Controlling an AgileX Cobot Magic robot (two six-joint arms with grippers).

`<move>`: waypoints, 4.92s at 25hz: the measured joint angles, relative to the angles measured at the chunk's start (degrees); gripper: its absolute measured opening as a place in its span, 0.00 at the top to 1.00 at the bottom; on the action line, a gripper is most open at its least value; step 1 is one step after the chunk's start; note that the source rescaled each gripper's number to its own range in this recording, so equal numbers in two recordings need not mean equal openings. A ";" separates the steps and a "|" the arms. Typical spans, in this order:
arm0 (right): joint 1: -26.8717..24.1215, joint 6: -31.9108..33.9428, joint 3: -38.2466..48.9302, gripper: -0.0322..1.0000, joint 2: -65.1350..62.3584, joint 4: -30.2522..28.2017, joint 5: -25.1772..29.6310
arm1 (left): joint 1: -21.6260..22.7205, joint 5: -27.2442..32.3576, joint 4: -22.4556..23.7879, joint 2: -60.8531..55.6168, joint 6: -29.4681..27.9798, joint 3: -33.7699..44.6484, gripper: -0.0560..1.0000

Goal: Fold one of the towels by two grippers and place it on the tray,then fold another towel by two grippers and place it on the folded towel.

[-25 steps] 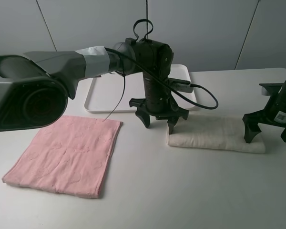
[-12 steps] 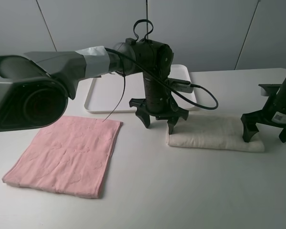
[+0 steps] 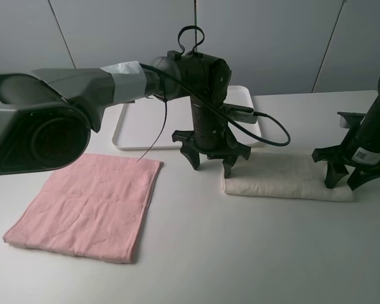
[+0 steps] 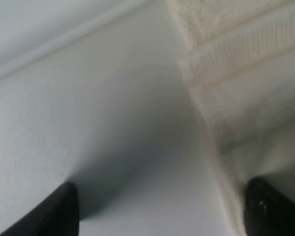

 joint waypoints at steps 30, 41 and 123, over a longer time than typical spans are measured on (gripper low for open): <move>-0.38 -8.71 0.59 0.94 -11.38 11.75 5.53 | 0.00 -0.34 -0.22 0.00 1.12 0.00 0.12; -0.38 -15.27 0.59 0.94 -13.67 30.90 12.12 | 0.00 -0.23 -0.68 0.00 1.16 0.00 0.12; 13.64 -55.79 15.23 0.56 -6.56 94.99 2.56 | 11.95 0.17 -19.30 -15.35 19.14 0.04 0.14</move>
